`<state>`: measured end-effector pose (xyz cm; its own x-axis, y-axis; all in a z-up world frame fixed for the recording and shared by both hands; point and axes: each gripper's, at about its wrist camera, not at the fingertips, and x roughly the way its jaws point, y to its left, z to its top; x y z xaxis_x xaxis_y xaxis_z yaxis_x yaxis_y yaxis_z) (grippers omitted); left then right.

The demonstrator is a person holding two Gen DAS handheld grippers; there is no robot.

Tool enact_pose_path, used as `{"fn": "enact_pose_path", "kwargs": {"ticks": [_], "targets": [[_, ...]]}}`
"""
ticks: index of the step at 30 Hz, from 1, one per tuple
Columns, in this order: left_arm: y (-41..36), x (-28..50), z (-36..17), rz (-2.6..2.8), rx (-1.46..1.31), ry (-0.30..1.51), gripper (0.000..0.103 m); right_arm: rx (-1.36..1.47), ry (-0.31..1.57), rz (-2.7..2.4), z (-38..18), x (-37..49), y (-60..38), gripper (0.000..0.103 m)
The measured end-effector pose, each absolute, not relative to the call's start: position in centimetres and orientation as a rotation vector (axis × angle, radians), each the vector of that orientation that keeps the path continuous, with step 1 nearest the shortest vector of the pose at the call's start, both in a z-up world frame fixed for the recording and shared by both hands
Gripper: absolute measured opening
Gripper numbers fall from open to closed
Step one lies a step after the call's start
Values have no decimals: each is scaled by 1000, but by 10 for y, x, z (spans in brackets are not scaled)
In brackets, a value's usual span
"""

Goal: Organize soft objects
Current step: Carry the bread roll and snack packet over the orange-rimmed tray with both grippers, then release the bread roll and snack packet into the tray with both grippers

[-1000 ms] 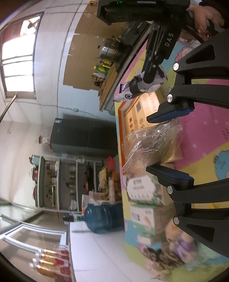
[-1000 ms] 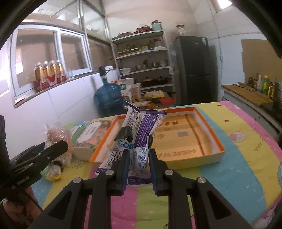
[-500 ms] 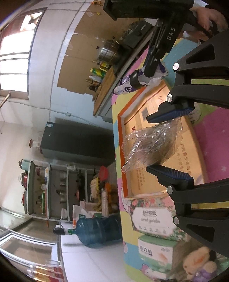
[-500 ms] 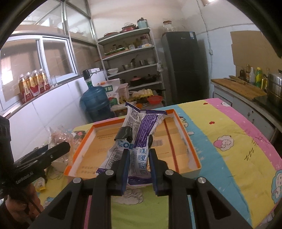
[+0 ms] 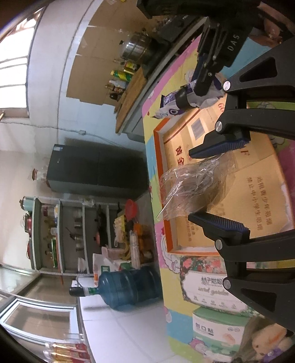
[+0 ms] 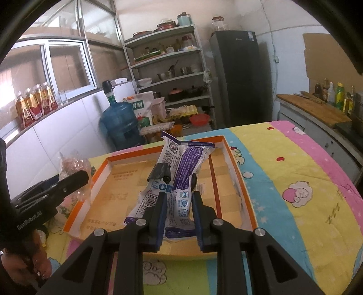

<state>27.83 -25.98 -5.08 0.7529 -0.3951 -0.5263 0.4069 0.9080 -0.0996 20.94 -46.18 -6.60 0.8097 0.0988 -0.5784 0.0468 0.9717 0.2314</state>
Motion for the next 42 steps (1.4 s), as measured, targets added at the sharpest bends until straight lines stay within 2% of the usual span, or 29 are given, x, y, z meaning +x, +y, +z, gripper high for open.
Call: {"fn": "enact_pose_path", "kwargs": {"ticks": [27, 30, 32, 36, 40, 42], "targets": [[-301, 332, -95, -430, 48, 756, 51, 280, 750, 79, -106, 250, -468, 24], [-303, 335, -102, -416, 52, 787, 51, 285, 756, 79, -108, 251, -470, 32], [-303, 335, -103, -410, 50, 787, 53, 283, 754, 78, -108, 250, -471, 41], [-303, 334, -105, -406, 66, 777, 59, 275, 745, 77, -105, 248, -469, 42], [-301, 331, -105, -403, 68, 772, 72, 275, 737, 74, -103, 246, -469, 42], [-299, 329, -104, -399, 65, 767, 74, 273, 729, 73, -101, 242, -468, 42]]}}
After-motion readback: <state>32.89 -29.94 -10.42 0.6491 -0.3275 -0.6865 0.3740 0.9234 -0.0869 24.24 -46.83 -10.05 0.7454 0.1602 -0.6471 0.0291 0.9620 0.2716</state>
